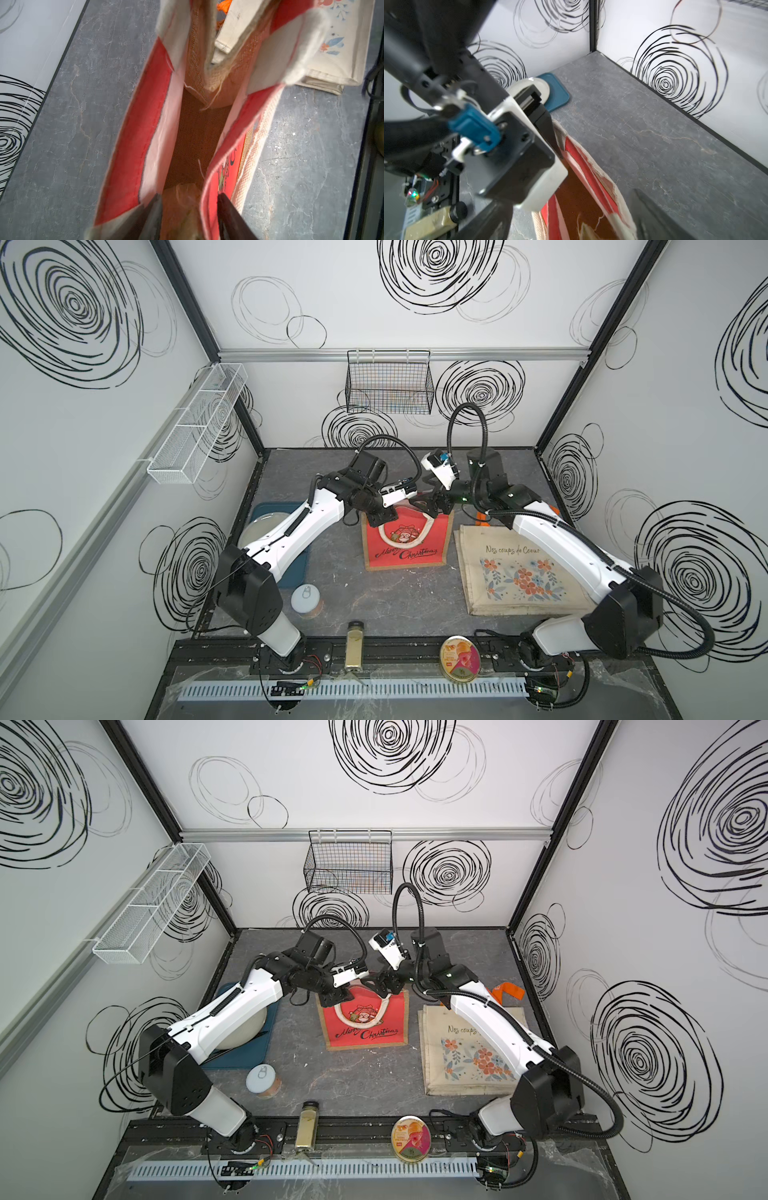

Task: Put away the canvas bag
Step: Press the canvas bag at the center of the board.

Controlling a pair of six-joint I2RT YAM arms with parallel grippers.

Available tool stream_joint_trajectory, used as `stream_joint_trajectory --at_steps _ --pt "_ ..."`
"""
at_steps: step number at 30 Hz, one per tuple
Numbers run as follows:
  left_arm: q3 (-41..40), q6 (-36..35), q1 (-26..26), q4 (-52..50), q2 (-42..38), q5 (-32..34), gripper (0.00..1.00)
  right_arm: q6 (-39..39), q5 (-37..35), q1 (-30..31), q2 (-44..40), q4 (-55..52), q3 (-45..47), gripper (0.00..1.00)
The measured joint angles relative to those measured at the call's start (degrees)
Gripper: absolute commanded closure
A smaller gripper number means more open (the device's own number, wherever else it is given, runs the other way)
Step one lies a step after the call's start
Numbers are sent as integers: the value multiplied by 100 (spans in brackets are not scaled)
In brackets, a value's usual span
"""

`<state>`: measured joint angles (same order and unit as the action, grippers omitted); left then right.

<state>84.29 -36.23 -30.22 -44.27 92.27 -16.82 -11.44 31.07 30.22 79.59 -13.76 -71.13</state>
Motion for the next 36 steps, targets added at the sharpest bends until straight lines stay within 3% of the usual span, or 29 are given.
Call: stream_joint_trajectory --at_steps 7,14,19,21,24,26,36 --pt "0 -48 2 -109 0 0 53 669 -155 -603 -702 205 437 2" --pt "0 -46 13 -116 -2 -7 50 903 107 -1016 -1521 249 1744 7" --pt "31 -20 11 -162 -2 -57 46 933 658 -920 -1904 719 2618 20" --pt "94 -22 11 -225 -2 -68 46 850 643 -758 -1884 852 2758 30" --pt "256 -24 -31 -286 2 -59 47 621 581 -492 -1655 1049 2752 69" --pt "417 -37 -85 -332 26 -26 47 494 551 -337 -1403 1154 2684 82" --pt "802 -210 -595 -448 575 275 50 144 774 -256 -669 1447 2330 88"
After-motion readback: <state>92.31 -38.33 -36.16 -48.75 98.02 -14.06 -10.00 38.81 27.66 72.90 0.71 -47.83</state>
